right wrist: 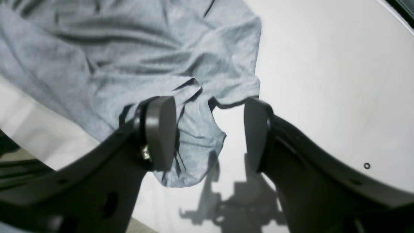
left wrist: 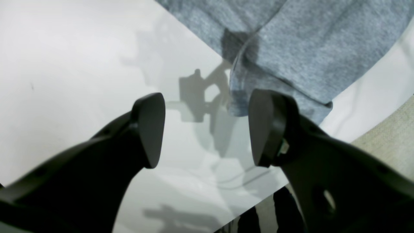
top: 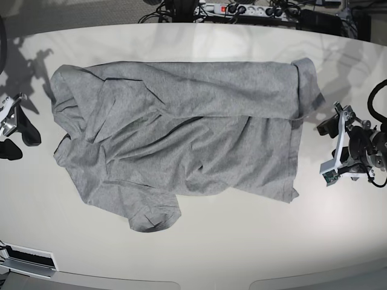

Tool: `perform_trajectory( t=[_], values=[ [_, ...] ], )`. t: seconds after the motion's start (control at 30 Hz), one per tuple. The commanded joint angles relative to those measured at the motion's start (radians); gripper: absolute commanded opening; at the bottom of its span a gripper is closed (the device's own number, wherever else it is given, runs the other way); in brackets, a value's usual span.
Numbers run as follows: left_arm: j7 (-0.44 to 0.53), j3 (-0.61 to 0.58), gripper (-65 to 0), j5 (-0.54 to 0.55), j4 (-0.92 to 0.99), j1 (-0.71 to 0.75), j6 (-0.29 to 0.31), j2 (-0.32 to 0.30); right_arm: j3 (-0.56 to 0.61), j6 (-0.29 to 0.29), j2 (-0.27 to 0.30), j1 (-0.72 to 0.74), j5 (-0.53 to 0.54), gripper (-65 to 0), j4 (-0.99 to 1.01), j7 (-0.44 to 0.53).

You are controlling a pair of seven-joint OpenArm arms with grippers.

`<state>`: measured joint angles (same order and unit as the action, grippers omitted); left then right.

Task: Layout the t-shirt on the table in an organized manner, then fold the t-shirt properly
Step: 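Reach the right gripper to the folded edge corner and grasp it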

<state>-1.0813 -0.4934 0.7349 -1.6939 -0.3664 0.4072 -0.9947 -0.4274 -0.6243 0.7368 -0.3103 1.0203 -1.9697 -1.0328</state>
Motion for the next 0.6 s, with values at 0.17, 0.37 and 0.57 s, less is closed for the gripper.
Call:
perform_trajectory(
  t=[0.17,0.37,0.57],
  values=[
    [-0.026,0.012,-24.9,0.052,0.011,0.007,0.012,-0.020,-0.011,-0.041,-0.051,-0.029,0.087,-29.9,-0.009,-0.169],
    [-0.018,0.013,-24.9,0.012,0.047,0.095,0.001,-0.019,-0.011,-0.074,-0.172,-0.108,0.018,-29.8,0.072,-0.107],
    [-0.014,0.080,-24.9,0.008,0.142,0.098,-0.020,-0.019,-0.011,-0.072,-0.237,-0.077,-0.013,-25.6,0.294,-0.021]
  ],
)
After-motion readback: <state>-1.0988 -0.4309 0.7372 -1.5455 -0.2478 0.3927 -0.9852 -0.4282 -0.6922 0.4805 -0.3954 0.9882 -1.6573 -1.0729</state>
